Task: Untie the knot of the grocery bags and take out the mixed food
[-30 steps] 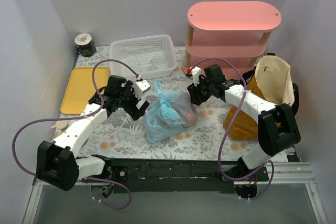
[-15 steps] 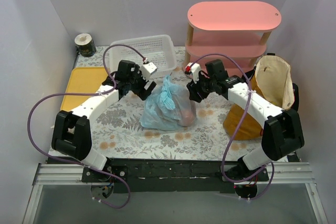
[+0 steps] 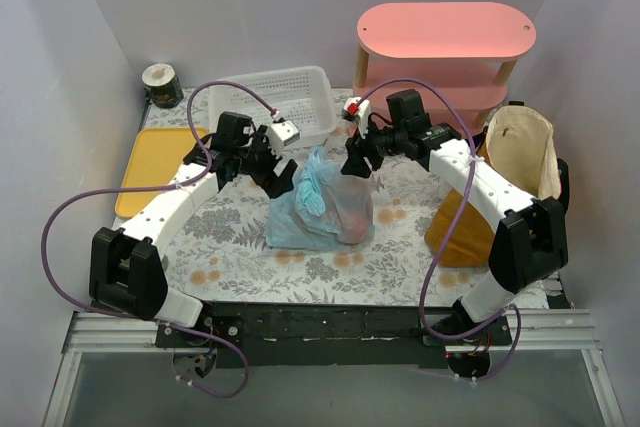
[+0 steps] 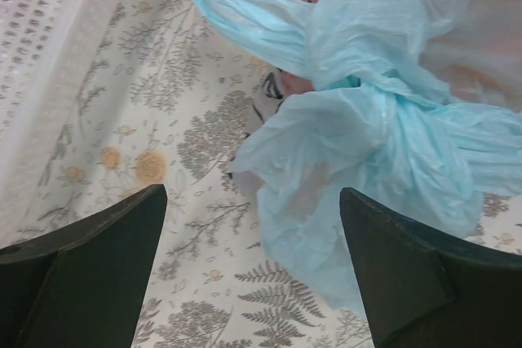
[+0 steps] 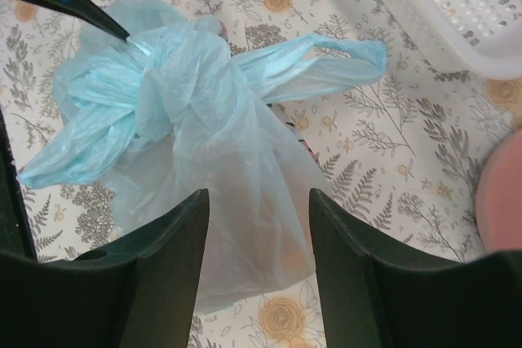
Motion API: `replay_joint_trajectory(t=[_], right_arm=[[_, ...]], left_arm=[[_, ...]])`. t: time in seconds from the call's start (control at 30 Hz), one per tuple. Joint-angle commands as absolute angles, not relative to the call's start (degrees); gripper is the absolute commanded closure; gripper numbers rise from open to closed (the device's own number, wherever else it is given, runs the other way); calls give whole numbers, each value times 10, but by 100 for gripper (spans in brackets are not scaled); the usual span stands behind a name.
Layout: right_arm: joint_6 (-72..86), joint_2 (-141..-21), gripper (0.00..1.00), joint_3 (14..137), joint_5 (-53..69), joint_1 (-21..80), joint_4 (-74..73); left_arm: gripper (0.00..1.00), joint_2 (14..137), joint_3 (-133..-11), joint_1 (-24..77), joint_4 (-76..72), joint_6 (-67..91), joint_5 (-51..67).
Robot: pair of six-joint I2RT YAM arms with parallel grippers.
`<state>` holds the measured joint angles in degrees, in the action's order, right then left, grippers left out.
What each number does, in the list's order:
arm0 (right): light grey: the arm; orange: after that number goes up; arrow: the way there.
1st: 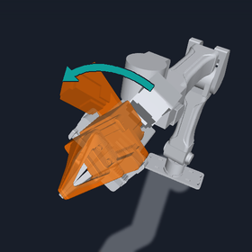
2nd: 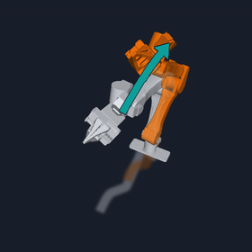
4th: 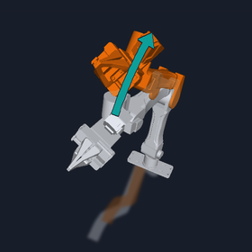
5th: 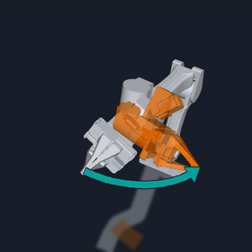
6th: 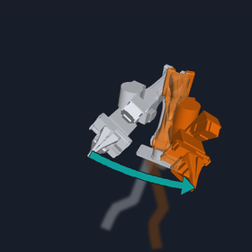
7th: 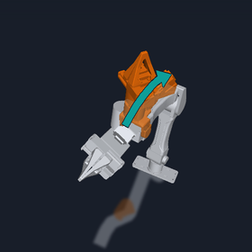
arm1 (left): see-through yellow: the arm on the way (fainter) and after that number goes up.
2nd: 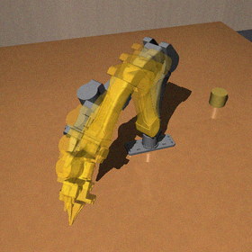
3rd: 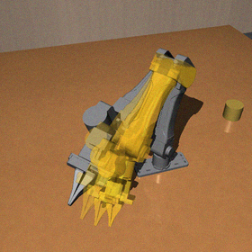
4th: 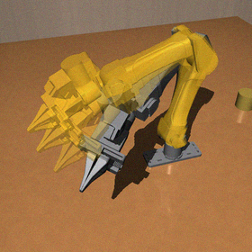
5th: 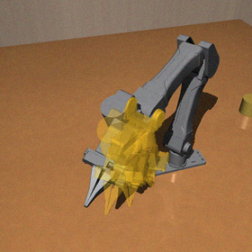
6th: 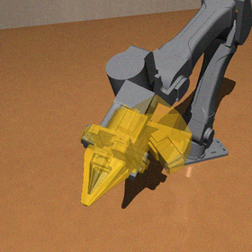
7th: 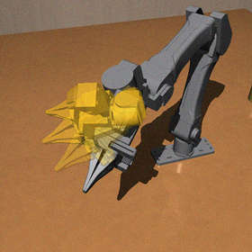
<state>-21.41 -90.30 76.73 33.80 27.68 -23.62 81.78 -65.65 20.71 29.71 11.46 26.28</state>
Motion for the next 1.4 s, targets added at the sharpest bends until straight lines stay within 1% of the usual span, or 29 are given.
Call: replay_joint_trajectory(t=[0.0, 0.13, 0.2, 0.23, 0.27, 0.3, 0.33, 0.37, 0.4, 0.43, 0.47, 0.53, 0.6, 0.7, 0.8, 0.83, 0.87, 0.9, 0.93, 1.0, 1.03, 1.17, 1.37], right_arm=[[-203, -930, 40, 802, 404, 287, -243], [-197, -939, 40, 786, 400, 301, -236], [-192, -941, 40, 776, 391, 308, -224], [-191, -943, 42, 775, 389, 309, -223], [-194, -947, 46, 774, 391, 312, -222], [-194, -949, 57, 775, 394, 314, -220], [-188, -948, 87, 773, 389, 314, -214], [-177, -947, 98, 770, 372, 313, -208], [-178, -946, 99, 767, 369, 312, -207], [-180, -940, 99, 763, 367, 309, -208], [-172, -935, 99, 759, 364, 302, -210], [-157, -913, 99, 740, 370, 259, -207], [-149, -897, 99, 727, 375, 208, -214], [-161, -865, 99, 697, 367, 164, -232], [-170, -842, 99, 684, 371, 168, -238], [-171, -839, 73, 686, 375, 175, -238], [-173, -839, 61, 699, 380, 183, -239], [-176, -840, 49, 707, 379, 203, -239], [-182, -842, 46, 717, 378, 213, -238], [-182, -850, 41, 750, 374, 242, -235], [-180, -861, 41, 763, 374, 250, -234], [-148, -899, 40, 809, 376, 272, -221], [-147, -942, 40, 820, 335, 277, -215]], left_arm=[[16, 838, -680, 213, 314, 149, 325], [21, 860, -683, 215, 302, 167, 335], [25, 868, -679, 216, 294, 170, 337], [31, 870, -679, 215, 294, 171, 339], [36, 872, -679, 216, 294, 173, 342], [43, 874, -679, 216, 294, 176, 347], [61, 878, -682, 216, 295, 178, 350], [73, 880, -685, 216, 303, 181, 353], [87, 884, -689, 216, 308, 182, 354], [96, 883, -690, 216, 313, 184, 351], [100, 883, -688, 215, 316, 185, 337], [100, 868, -677, 212, 313, 188, 282], [100, 852, -660, 186, 307, 187, 260], [100, 814, -623, 156, 301, 171, 243], [100, 788, -604, 159, 300, 157, 257], [97, 787, -607, 163, 298, 162, 258], [85, 790, -622, 173, 298, 163, 267], [58, 792, -634, 176, 301, 164, 275], [52, 796, -647, 179, 301, 172, 284], [43, 810, -689, 189, 299, 184, 314], [39, 818, -702, 191, 297, 193, 322], [35, 869, -769, 215, 294, 223, 352], [35, 953, -816, 235, 288, 239, 378]])
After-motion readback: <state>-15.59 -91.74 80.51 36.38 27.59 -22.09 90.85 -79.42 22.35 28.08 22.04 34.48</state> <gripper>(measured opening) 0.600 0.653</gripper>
